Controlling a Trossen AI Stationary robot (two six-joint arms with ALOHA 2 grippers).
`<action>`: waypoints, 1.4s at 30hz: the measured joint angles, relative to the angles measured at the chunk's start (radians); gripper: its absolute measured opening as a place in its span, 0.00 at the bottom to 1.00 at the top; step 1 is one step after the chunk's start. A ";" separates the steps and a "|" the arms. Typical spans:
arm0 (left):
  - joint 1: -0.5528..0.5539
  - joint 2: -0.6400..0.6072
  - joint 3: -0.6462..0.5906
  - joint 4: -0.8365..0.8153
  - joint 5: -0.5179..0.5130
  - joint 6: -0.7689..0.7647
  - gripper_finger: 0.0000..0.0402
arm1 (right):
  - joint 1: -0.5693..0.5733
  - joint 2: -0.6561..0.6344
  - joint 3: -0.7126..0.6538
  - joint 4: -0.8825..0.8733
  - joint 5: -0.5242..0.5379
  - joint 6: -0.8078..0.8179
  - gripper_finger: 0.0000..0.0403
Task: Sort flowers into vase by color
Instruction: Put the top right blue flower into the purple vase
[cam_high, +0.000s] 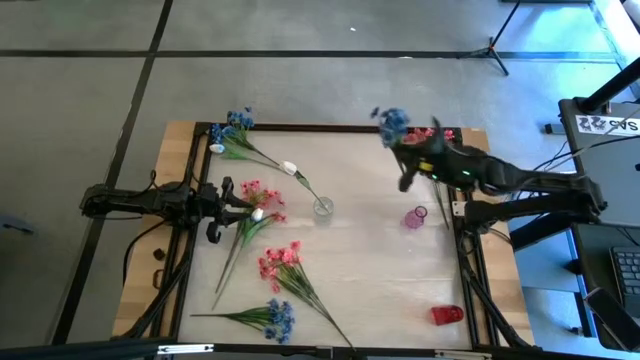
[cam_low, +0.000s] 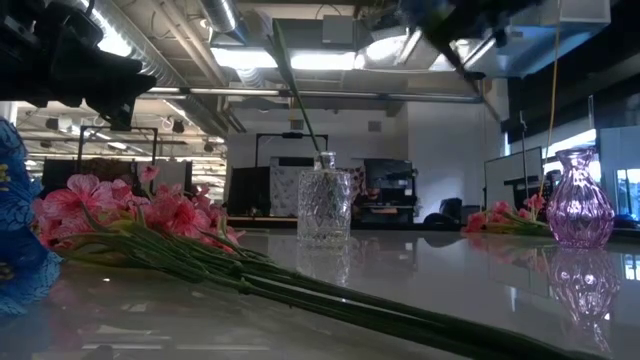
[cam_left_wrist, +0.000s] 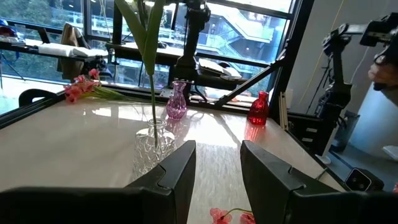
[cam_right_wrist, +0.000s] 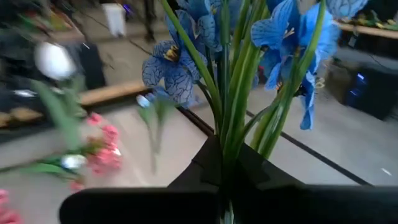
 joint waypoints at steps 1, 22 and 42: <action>0.000 0.000 0.000 0.000 0.000 0.000 0.31 | 0.022 -0.032 -0.017 0.009 0.004 0.000 0.02; 0.000 0.000 0.000 0.000 0.000 0.000 0.31 | 0.188 -0.691 -0.359 0.056 -0.255 -0.085 0.02; 0.000 0.000 0.000 0.000 0.000 0.000 0.31 | 0.188 -0.798 -0.457 -0.147 -0.319 -0.043 0.09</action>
